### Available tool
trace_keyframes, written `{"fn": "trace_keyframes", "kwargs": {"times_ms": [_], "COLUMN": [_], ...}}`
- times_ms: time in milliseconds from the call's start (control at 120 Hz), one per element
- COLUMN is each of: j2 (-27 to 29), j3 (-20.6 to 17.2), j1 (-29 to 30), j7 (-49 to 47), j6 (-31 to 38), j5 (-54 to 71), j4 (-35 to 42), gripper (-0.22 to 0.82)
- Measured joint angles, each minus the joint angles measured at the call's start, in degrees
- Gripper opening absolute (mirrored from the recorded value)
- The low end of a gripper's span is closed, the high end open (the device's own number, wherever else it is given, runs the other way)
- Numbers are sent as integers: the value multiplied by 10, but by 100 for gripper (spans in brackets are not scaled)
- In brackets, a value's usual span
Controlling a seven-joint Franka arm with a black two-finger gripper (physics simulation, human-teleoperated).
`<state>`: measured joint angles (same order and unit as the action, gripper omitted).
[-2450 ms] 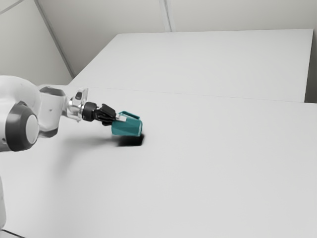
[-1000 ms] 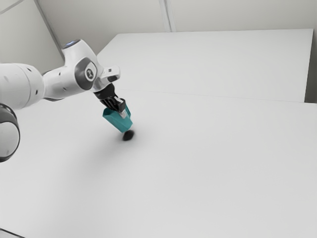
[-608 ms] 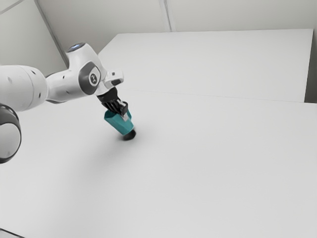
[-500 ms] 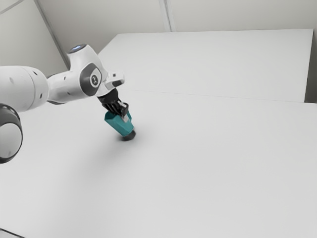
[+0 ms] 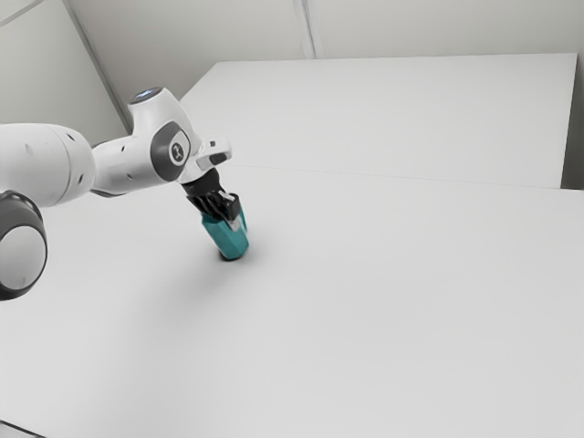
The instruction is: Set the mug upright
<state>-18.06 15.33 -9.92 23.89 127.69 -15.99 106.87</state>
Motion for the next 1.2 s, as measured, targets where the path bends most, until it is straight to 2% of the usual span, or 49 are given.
{"fn": "trace_keyframes", "kwargs": {"times_ms": [275, 458, 600, 850, 1200], "j2": [40, 87, 116, 163, 191], "j3": [9, 9, 9, 9, 13], "j1": [-4, -3, -2, 5, 15], "j7": [-1, 0, 0, 1, -2], "j6": [-3, -16, -36, -87, -164], "j5": [31, 73, 114, 171, 209], "j4": [-5, -6, -19, -48, -104], "gripper": [22, 40, 49, 55, 57]}}
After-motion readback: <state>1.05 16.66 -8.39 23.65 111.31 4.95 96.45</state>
